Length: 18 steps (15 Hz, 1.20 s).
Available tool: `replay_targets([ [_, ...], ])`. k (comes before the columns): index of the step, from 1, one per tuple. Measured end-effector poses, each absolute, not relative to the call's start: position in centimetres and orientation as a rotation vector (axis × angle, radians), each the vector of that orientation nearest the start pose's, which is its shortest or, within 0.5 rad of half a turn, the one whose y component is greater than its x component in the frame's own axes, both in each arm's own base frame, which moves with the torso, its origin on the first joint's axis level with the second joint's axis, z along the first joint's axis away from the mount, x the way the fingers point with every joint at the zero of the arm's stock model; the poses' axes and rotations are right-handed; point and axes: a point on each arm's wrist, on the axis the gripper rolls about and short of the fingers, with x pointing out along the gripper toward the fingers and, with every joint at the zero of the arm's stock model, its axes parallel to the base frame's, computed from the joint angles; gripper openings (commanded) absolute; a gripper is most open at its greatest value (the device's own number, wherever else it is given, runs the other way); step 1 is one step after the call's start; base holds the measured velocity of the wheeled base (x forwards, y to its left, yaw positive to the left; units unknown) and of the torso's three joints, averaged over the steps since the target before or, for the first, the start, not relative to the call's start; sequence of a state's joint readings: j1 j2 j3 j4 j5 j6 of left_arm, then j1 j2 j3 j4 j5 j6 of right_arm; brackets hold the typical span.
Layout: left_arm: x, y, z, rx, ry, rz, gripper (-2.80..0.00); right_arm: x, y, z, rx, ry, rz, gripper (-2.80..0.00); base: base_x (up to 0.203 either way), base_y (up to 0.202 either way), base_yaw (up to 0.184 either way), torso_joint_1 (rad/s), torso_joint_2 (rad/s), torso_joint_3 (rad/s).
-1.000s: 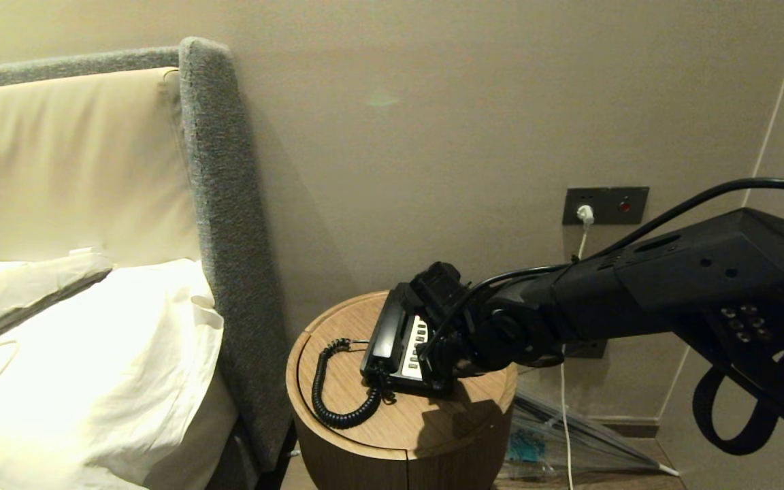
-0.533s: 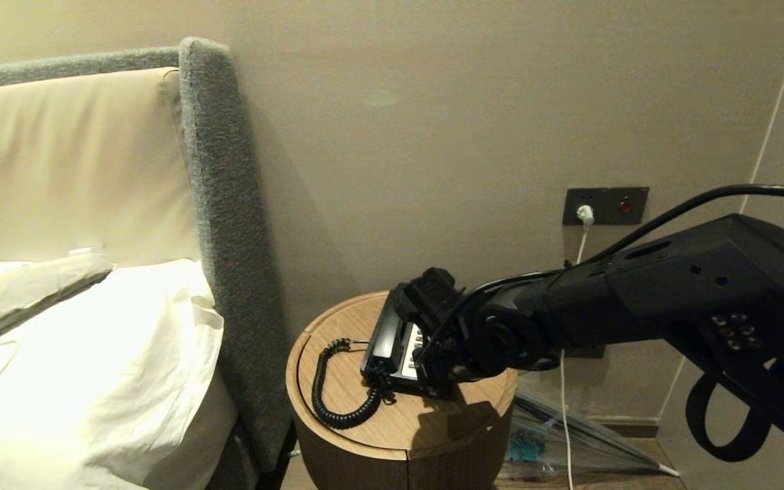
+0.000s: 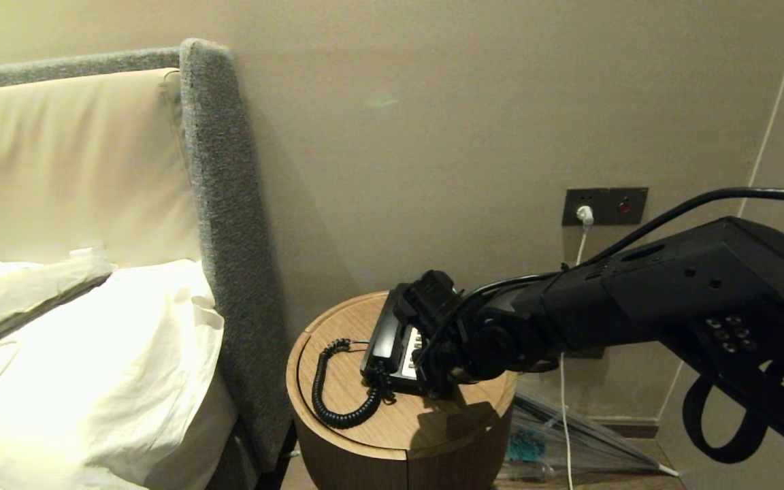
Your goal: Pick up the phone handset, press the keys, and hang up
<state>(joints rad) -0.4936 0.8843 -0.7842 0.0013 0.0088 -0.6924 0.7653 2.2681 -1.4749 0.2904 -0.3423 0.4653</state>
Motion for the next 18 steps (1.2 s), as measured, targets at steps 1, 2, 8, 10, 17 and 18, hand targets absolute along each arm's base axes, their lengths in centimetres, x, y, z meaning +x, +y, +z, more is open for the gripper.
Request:
replay_targets([
  [1,8.2,-4.4,27.6,-0.650,0.271,-0.426,-2.80,30.5,28.3,7.2,-0.143,0.973,0.156,-2.80,0.000,0.000,0.000,0.000,0.00,0.000],
  [2,8.2,-4.4,27.2,-0.647,0.282,-0.421,-2.80,30.5,28.2,7.8,-0.134,0.963,0.159,-2.80,0.000,0.000,0.000,0.000,0.00,0.000],
  [8,7.6,-3.8,25.5,-0.637,0.301,-0.374,-2.80,29.2,26.9,12.7,-0.037,0.896,0.160,-2.80,0.000,0.000,0.000,0.000,0.00,0.000],
  [10,7.9,-3.4,25.1,-0.636,0.295,-0.315,-2.80,28.6,26.3,14.6,-0.013,0.872,0.165,-2.80,0.000,0.000,0.000,0.000,0.00,0.000],
  [17,6.5,-1.2,24.1,-0.664,0.221,-0.112,-2.80,27.5,25.3,18.4,0.071,0.793,0.185,-2.80,0.000,0.000,0.000,0.000,0.00,0.000],
  [18,5.6,-0.8,23.3,-0.669,0.220,-0.072,-2.80,27.3,25.1,18.8,0.079,0.782,0.189,-2.80,0.000,0.000,0.000,0.000,0.00,0.000],
])
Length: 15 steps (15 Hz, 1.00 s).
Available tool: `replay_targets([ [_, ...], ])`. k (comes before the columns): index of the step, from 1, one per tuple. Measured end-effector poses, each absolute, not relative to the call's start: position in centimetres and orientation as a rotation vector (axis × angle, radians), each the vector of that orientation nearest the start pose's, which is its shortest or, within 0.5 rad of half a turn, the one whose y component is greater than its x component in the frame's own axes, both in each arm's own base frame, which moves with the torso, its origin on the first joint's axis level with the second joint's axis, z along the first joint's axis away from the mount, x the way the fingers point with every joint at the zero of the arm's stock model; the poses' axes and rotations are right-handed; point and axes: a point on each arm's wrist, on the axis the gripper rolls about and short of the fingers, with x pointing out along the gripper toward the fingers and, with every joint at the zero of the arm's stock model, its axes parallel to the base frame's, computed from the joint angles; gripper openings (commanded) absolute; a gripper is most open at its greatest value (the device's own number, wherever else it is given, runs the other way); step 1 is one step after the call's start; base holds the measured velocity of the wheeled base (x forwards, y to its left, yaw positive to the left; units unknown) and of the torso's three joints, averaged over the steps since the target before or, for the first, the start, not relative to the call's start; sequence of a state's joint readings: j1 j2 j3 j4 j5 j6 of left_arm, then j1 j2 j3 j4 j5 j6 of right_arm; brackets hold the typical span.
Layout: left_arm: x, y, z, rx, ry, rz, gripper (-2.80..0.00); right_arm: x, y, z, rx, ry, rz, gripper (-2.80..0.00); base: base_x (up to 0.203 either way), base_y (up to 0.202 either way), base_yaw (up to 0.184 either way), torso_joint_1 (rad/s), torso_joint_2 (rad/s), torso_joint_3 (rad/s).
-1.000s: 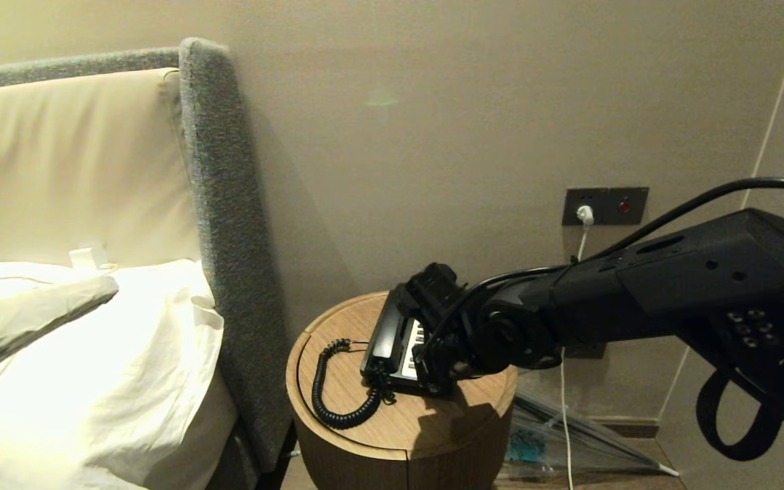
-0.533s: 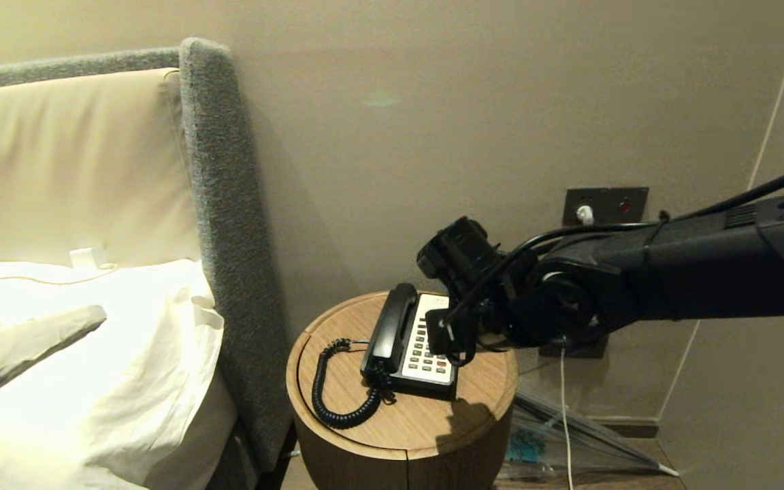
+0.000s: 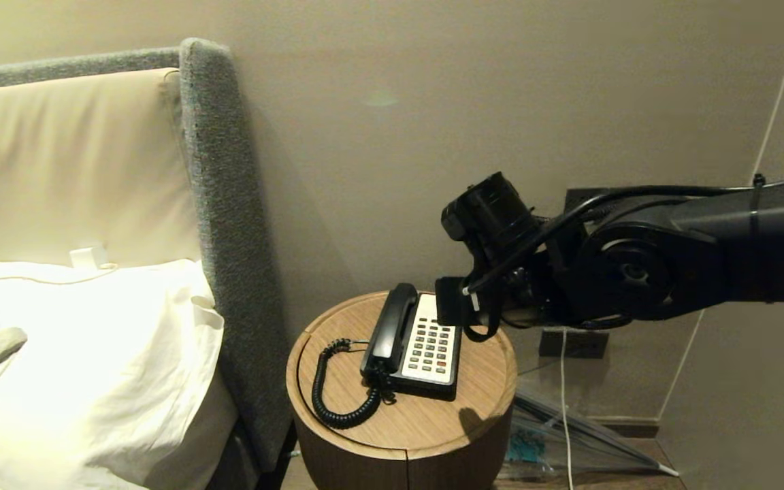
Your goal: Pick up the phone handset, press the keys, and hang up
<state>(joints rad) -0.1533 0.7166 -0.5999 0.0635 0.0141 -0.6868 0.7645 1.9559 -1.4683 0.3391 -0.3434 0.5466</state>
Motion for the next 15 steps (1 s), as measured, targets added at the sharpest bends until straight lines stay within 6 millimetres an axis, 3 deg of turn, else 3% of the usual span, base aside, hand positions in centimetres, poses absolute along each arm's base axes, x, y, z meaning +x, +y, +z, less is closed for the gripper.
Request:
replay_targets([
  [7,0.0,0.0,16.8,-0.618,0.193,0.017,-2.80,26.3,23.8,21.0,0.135,0.747,0.189,-2.80,0.000,0.000,0.000,0.000,0.00,0.000],
  [15,-2.7,0.1,9.0,-0.105,0.118,0.025,-2.80,24.1,21.6,22.5,0.155,0.724,0.194,-2.80,0.000,0.000,0.000,0.000,0.00,0.000],
])
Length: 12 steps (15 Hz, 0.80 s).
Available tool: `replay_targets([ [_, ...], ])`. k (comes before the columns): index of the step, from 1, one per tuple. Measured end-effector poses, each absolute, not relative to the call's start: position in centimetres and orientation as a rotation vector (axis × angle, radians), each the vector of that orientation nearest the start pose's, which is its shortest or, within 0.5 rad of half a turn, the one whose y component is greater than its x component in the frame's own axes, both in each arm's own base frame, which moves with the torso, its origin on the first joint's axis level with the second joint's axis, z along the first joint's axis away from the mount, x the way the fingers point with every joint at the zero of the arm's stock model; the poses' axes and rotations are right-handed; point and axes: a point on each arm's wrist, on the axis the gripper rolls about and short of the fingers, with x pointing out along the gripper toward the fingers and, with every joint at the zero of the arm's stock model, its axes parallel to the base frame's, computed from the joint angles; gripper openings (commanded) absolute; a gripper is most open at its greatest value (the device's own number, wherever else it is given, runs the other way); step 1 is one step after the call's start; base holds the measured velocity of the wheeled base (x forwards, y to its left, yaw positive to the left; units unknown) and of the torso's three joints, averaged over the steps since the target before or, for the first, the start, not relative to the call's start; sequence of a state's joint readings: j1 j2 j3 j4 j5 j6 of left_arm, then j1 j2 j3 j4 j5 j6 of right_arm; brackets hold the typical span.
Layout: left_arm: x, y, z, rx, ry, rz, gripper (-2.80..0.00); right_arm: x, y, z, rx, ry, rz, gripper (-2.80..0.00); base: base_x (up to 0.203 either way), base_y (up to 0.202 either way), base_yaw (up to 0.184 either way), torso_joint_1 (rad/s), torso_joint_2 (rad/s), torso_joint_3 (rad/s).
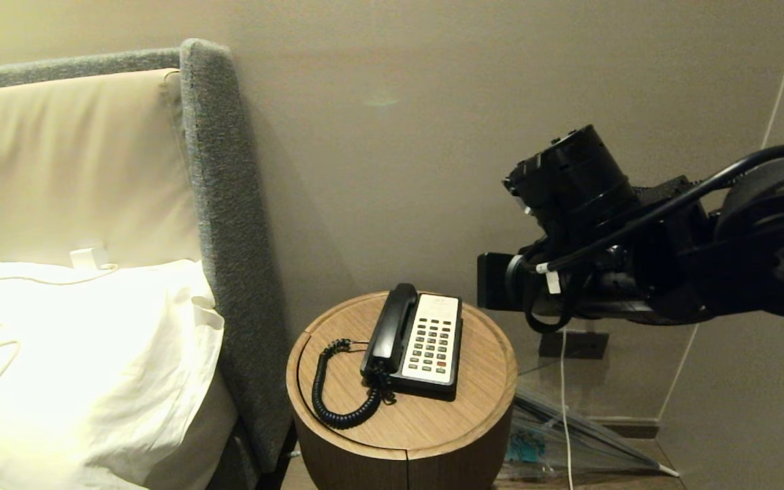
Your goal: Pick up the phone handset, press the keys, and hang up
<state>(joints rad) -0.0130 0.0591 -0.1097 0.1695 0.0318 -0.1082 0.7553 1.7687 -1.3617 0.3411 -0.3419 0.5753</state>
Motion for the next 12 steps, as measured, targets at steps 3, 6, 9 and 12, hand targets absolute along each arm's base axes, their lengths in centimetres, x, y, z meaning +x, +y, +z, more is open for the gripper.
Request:
replay_targets([
  [3,-2.7,0.2,8.3,-0.042,0.050,0.052,-2.80,23.1,20.8,23.3,0.167,0.708,0.199,-2.80,0.000,0.000,0.000,0.000,0.00,0.000],
  [6,-2.4,0.0,7.9,0.048,-0.004,-0.004,-2.80,22.0,19.6,23.8,0.176,0.699,0.201,-2.80,0.000,0.000,0.000,0.000,0.00,0.000],
  [9,-2.3,0.0,8.6,0.054,-0.096,-0.018,-2.80,20.6,18.0,23.4,0.178,0.701,0.193,-2.80,0.000,0.000,0.000,0.000,0.00,0.000],
  [12,-2.3,0.0,8.6,-0.007,-0.098,-0.014,-2.80,19.6,16.6,24.5,0.214,0.656,0.198,-2.80,0.000,0.000,0.000,0.000,0.00,0.000],
])
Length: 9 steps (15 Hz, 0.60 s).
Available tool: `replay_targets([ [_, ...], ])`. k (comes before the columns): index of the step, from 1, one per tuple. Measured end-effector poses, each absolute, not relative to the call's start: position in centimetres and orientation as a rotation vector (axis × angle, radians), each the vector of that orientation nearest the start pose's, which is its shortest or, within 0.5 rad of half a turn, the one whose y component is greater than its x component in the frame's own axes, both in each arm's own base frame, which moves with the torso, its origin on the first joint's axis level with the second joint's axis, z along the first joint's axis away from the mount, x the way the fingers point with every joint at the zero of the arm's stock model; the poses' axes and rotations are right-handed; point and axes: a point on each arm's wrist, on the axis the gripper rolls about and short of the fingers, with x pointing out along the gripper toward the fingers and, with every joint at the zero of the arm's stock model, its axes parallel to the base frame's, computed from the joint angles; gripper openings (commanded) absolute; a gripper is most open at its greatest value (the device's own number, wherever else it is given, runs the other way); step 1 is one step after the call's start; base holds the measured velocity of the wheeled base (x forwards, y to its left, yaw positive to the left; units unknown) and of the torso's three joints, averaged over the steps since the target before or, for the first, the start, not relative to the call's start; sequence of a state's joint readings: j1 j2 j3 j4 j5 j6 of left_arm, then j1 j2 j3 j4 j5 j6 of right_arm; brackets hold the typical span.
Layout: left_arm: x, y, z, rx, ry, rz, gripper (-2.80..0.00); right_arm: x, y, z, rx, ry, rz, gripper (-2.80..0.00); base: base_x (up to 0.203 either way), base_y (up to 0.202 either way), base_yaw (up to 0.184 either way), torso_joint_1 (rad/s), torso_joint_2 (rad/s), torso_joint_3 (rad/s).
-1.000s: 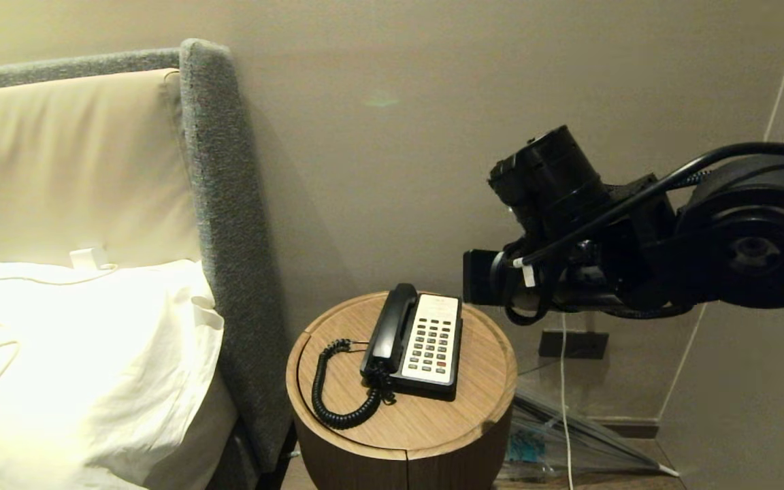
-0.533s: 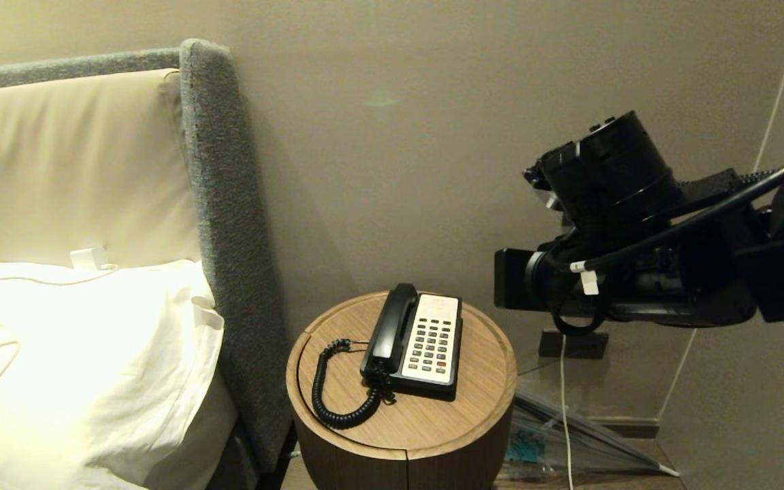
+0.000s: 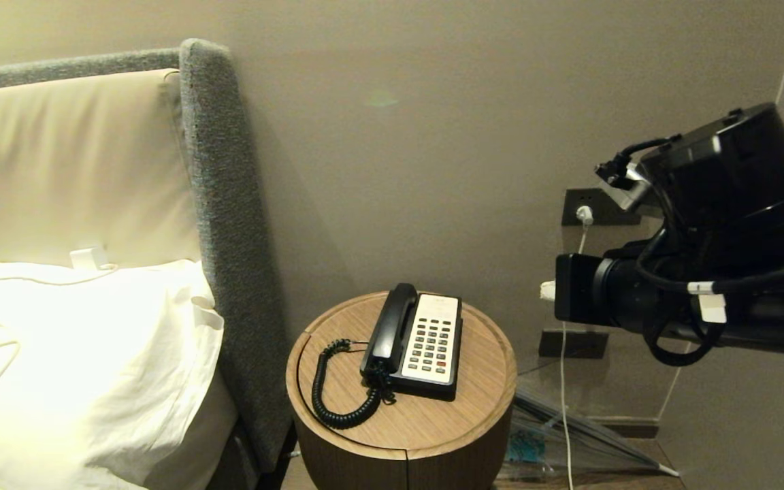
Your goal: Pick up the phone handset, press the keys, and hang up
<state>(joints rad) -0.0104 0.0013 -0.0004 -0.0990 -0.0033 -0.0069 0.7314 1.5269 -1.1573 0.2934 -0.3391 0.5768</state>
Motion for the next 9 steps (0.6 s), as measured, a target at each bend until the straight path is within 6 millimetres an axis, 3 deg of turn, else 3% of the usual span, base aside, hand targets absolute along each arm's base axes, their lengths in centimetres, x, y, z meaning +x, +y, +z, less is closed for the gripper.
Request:
replay_targets([
  [5,-2.3,0.0,8.6,-0.008,-0.098,-0.014,-2.80,17.8,13.3,24.5,0.252,0.639,0.149,-2.80,0.000,0.000,0.000,0.000,0.00,0.000],
  [9,-2.3,0.0,8.6,-0.008,-0.098,-0.014,-2.80,13.5,7.4,23.8,0.319,0.579,0.044,-2.80,0.000,0.000,0.000,0.000,0.00,0.000],
])
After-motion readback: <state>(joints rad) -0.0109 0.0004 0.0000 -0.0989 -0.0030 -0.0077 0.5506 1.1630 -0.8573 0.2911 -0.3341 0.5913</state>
